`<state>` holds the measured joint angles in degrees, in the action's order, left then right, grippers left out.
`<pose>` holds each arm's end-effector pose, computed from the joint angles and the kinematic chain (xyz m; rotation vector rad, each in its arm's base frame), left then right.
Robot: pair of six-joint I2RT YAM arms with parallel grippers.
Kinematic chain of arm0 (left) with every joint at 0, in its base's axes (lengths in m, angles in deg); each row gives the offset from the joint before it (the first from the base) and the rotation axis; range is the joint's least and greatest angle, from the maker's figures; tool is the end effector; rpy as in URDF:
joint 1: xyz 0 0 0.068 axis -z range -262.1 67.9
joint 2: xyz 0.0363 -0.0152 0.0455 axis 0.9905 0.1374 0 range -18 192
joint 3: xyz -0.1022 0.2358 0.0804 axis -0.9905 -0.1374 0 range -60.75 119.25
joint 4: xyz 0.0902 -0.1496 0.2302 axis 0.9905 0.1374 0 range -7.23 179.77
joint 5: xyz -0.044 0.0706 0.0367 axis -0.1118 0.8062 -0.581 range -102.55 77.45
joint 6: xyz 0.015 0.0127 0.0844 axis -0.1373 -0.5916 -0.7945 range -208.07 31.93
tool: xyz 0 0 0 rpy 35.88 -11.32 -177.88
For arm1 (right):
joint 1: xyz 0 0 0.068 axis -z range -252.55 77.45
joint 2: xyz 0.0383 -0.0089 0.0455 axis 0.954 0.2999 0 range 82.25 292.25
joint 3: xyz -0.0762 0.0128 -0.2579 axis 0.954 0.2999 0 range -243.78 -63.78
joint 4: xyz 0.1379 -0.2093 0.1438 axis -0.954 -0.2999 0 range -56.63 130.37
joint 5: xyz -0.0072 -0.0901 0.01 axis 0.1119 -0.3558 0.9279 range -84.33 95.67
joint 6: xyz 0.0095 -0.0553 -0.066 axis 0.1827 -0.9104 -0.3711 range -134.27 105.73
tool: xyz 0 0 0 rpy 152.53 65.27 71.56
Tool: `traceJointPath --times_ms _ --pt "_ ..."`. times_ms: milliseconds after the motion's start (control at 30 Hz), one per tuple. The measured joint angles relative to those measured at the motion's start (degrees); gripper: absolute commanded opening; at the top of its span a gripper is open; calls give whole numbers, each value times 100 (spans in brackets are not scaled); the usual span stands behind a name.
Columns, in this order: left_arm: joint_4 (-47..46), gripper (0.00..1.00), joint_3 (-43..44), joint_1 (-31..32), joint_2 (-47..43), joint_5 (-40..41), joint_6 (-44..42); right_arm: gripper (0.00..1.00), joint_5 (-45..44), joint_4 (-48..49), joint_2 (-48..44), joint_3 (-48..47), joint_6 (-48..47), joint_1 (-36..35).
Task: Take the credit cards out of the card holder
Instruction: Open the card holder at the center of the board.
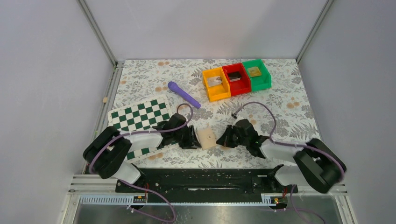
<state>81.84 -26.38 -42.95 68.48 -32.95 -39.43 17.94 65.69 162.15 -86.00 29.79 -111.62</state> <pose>0.2244 -0.2173 0.0803 -0.0529 2.7176 -1.0145 0.2206 0.2000 0.0905 -0.0362 2.3202 1.0320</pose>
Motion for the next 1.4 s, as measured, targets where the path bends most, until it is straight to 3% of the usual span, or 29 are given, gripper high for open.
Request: traceJointPath --times_ms 67,167,333,433,733,967,1200,1400 --pt "-2 32 -334 160 -345 -70 195 21 48 -461 -796 389 44 -2" --pt "149 34 -621 186 -822 -74 389 36 -79 -1508 -1958 684 76 -4" --pt "332 38 -511 173 -1209 33 391 43 -557 -3165 -3519 514 11 -15" --pt "404 39 -262 144 -1150 33 380 45 -798 -3711 -3670 181 20 -31" --pt "520 42 7 -382 -1123 -46 243 51 -1869 -4448 -2157 -1207 85 -1049" --pt "1390 48 13 -1121 -2424 138 -219 52 -2522 -4594 -811 -2205 79 -1585" --pt "1812 49 -61 -1174 -2949 166 -404 53 -2876 -4852 487 -2988 31 -1950" --pt "1814 49 -229 -1174 -2848 94 -407 51 -3121 -5112 975 -3204 0 -2090"
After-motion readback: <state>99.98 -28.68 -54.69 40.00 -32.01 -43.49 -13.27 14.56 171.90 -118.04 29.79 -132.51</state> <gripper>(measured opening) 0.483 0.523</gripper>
